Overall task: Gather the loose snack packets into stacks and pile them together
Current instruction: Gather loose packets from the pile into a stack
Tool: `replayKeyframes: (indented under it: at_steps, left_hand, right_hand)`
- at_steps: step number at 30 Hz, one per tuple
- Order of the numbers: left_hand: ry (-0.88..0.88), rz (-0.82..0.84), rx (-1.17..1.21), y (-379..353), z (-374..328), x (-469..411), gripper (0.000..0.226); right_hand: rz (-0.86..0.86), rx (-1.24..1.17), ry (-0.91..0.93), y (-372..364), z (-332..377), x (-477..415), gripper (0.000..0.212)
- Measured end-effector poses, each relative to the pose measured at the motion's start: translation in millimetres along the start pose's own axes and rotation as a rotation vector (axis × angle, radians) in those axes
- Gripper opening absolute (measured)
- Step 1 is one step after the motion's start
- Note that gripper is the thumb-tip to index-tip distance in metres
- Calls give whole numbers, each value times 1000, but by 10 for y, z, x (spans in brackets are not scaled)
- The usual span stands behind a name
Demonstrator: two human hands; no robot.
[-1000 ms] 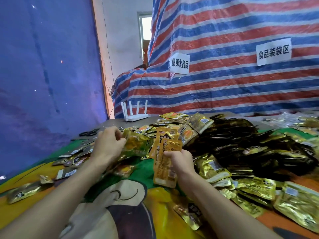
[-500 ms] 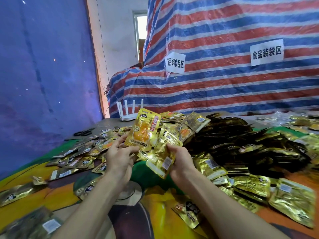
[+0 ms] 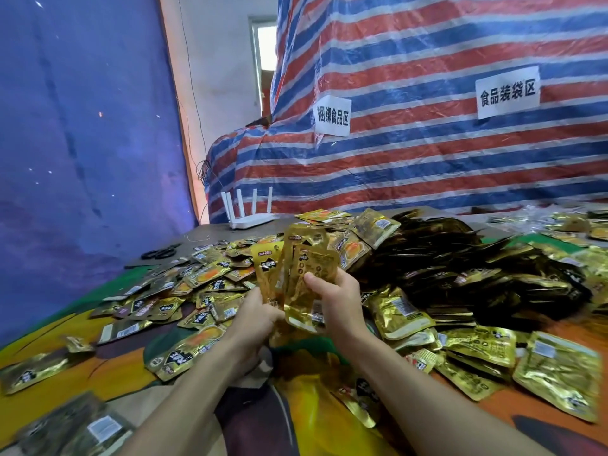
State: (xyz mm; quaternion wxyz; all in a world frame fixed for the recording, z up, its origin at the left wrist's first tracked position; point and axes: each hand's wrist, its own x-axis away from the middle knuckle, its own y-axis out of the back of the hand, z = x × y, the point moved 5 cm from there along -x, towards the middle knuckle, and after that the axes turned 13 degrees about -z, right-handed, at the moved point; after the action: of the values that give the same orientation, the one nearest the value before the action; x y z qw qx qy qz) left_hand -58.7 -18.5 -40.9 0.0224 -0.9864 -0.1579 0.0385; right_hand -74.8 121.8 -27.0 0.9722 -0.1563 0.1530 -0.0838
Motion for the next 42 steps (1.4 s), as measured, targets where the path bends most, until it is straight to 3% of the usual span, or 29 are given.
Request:
replayKeyframes:
  at_steps: [3, 6, 7, 11, 17, 22, 26, 30, 35, 39, 42]
  left_hand:
    - [66, 92, 257, -32, -6, 34, 25]
    - [102, 311, 506, -100, -68, 128, 35]
    - [93, 308, 469, -112, -67, 145, 39]
    - [33, 18, 305, -63, -14, 75, 29]
    - [-57, -87, 252, 2, -2, 13, 21]
    - [-291, -54, 162, -39, -110, 65, 34]
    - [-205, 65, 145, -111, -89, 98, 55]
    - [-240, 68, 48, -145, -90, 142, 44]
    - [-328, 75, 56, -112, -144, 170, 53]
    - [-406, 159, -57, -150, -190, 192, 57]
    - [-513, 166, -139, -147, -263, 200, 40]
  right_hand:
    - [4, 79, 78, 0, 74, 48, 27]
    - [42, 173, 154, -8, 111, 79, 28]
    - [53, 198, 180, -19, 123, 97, 26]
    - [55, 261, 260, -57, 134, 124, 28]
    - [90, 267, 257, -62, 170, 141, 51]
    - [61, 138, 202, -121, 193, 183, 40]
    - [34, 54, 165, -133, 160, 147, 45]
    - [-48, -43, 76, -104, 117, 108, 50]
    - [-161, -152, -93, -36, 18, -1, 40]
    - [-148, -146, -136, -32, -3, -49, 34]
    - [-84, -194, -158, -88, 11, -62, 30]
